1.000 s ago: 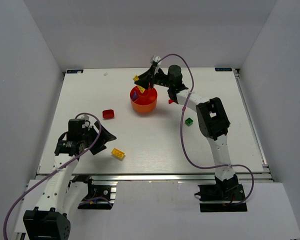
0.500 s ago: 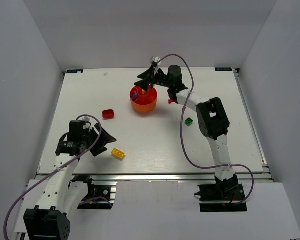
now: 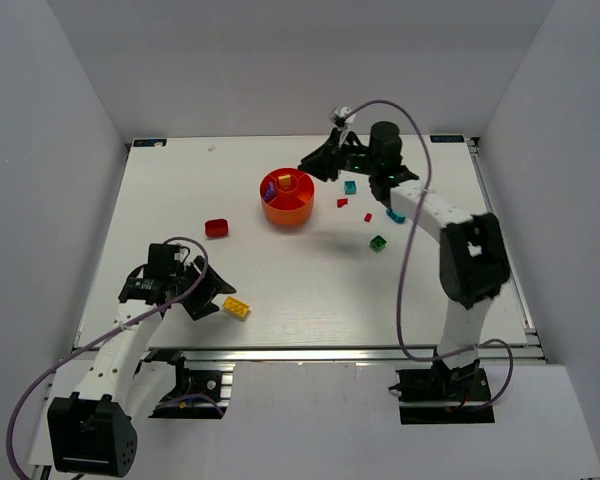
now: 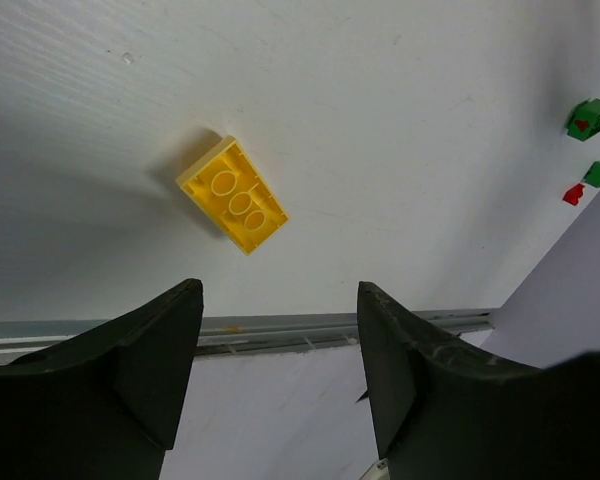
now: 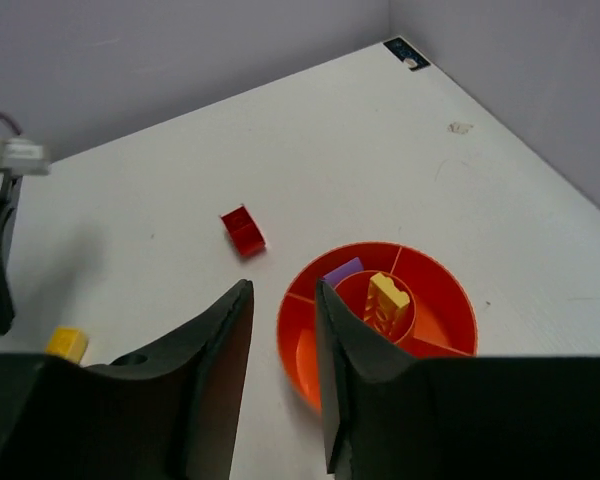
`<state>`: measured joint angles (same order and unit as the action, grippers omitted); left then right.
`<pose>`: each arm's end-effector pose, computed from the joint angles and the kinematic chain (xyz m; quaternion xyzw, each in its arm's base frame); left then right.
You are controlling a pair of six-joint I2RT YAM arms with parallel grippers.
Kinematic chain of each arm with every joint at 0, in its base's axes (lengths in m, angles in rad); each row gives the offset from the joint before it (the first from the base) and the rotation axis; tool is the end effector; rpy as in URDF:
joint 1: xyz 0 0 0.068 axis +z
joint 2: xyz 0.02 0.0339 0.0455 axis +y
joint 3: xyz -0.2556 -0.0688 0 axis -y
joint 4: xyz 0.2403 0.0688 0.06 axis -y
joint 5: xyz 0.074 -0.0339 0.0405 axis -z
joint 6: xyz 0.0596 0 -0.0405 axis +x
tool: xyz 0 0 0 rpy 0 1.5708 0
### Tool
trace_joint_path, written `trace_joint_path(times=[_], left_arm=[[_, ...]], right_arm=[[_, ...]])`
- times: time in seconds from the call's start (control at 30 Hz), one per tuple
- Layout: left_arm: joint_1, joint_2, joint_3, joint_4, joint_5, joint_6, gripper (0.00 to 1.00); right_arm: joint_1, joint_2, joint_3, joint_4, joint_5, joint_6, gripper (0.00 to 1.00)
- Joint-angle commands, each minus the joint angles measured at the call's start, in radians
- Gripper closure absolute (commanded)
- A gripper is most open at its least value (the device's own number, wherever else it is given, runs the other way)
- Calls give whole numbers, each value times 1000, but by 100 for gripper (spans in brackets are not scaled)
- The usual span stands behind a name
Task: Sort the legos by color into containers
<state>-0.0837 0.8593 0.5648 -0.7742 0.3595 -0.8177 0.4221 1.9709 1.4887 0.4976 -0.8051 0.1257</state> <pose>0.1606 -0.0345 0.1810 -0.3005 0.9055 -0.2624 0.1446 0.4162 0.2340 0.2924 -0.3714 0.5973 0.4420 0.5568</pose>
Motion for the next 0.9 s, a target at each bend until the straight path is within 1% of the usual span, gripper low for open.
trace_joint_path(times=[0.0, 0.03, 0.1, 0.2, 0.3, 0.43, 0.57, 0.67, 0.73, 0.77, 0.87], left_arm=[[-20, 26, 61, -25, -45, -35, 27], [-21, 47, 64, -28, -54, -41, 25], [-31, 72, 64, -31, -74, -67, 22], [-42, 135, 64, -22, -91, -96, 18], [-62, 187, 87, -16, -114, -127, 15], [-71, 268, 141, -43, -171, -121, 13], [-93, 337, 135, 13, -177, -133, 11], [-103, 401, 138, 42, -201, -130, 10], [-114, 457, 145, 46, -220, -124, 10], [-114, 474, 150, 43, -241, -129, 10], [-132, 547, 185, 29, -244, -123, 10]], right_arm=[[-16, -232, -91, -169, -96, -41, 62], [-20, -298, -119, -203, -120, -41, 48], [-20, -357, -188, -305, -173, -38, 33], [-31, -457, -270, -361, -204, -25, 31], [-51, -561, -338, -393, -198, -28, 30], [-65, -636, -403, -410, -203, 5, 30], [-82, -699, -433, -455, -200, 2, 30], [-97, -773, -499, -424, -174, -24, 30], [-114, -832, -544, -390, -143, -35, 27], [-123, -849, -582, -372, -132, -37, 26], [-167, -879, -619, -340, -128, -32, 26]])
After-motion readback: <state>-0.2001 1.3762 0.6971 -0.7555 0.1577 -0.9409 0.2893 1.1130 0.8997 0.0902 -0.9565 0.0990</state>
